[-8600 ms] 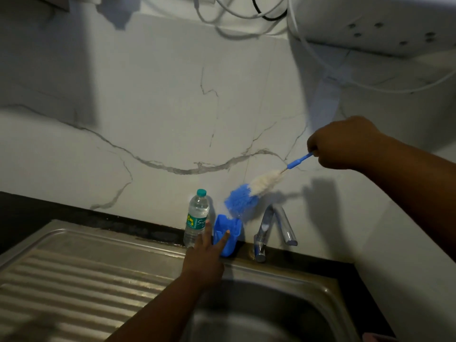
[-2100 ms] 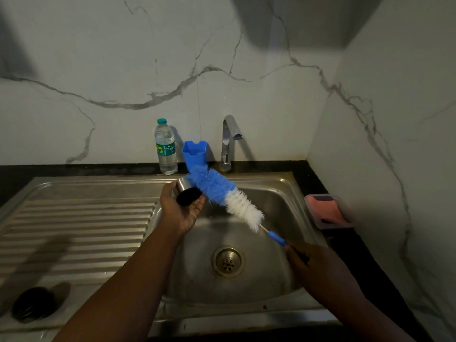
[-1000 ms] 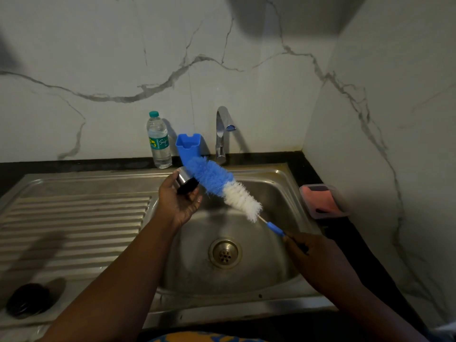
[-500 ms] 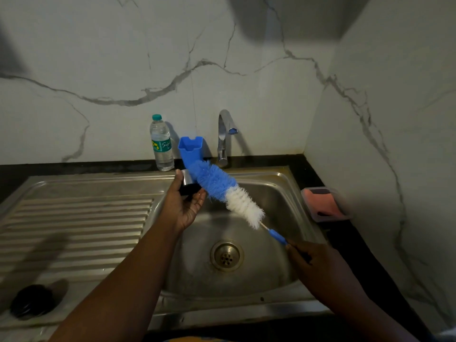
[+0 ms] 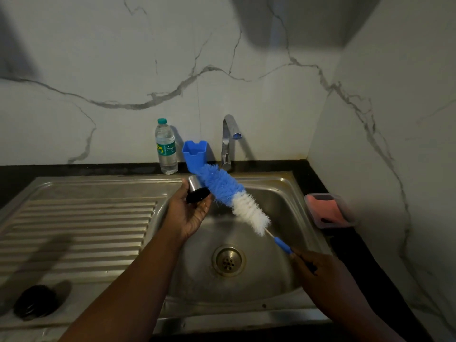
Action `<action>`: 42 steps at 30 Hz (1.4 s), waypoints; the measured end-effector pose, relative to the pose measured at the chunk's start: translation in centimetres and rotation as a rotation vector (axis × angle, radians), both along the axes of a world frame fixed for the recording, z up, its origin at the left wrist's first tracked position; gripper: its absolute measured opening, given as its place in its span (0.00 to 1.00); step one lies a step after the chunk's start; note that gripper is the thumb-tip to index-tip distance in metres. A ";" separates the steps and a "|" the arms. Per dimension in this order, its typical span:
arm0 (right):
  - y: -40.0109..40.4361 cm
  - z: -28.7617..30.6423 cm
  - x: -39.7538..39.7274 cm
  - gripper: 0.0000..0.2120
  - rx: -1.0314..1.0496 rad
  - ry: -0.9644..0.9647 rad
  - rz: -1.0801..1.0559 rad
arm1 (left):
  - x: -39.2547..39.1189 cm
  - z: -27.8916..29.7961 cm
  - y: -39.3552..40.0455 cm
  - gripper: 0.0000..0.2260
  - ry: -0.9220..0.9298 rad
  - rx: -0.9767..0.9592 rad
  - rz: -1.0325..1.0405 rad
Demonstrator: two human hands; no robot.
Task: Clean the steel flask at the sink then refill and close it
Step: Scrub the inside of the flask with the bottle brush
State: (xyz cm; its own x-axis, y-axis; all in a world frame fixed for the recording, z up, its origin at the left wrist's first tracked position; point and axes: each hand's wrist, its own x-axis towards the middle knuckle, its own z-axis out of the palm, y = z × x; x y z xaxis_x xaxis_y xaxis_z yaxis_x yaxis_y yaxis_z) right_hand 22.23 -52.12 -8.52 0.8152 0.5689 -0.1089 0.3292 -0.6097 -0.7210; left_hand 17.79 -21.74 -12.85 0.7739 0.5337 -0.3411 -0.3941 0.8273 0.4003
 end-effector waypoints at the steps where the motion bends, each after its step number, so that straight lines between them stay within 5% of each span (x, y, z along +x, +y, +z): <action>1: 0.0 0.3 0.0 0.08 -0.002 0.006 0.011 | -0.2 0.0 0.0 0.20 0.013 0.061 -0.029; 4: -0.6 1.4 0.6 0.09 -0.033 -0.029 0.036 | -0.7 -0.2 0.3 0.16 0.190 0.397 -0.058; 7: -1.4 3.0 1.6 0.10 -0.078 -0.051 0.035 | -1.8 -0.6 1.4 0.28 0.585 0.952 -0.026; 10: -1.7 3.8 1.5 0.11 -0.113 -0.050 0.065 | -2.6 -0.9 1.6 0.33 0.654 1.259 -0.036; 37: -0.3 1.7 2.0 0.09 -0.154 -0.053 0.036 | -1.6 -1.8 1.6 0.31 0.610 1.246 -0.068; 42: -0.3 1.4 2.1 0.08 -0.118 -0.049 0.003 | -0.9 -2.2 2.4 0.33 0.662 0.871 -0.116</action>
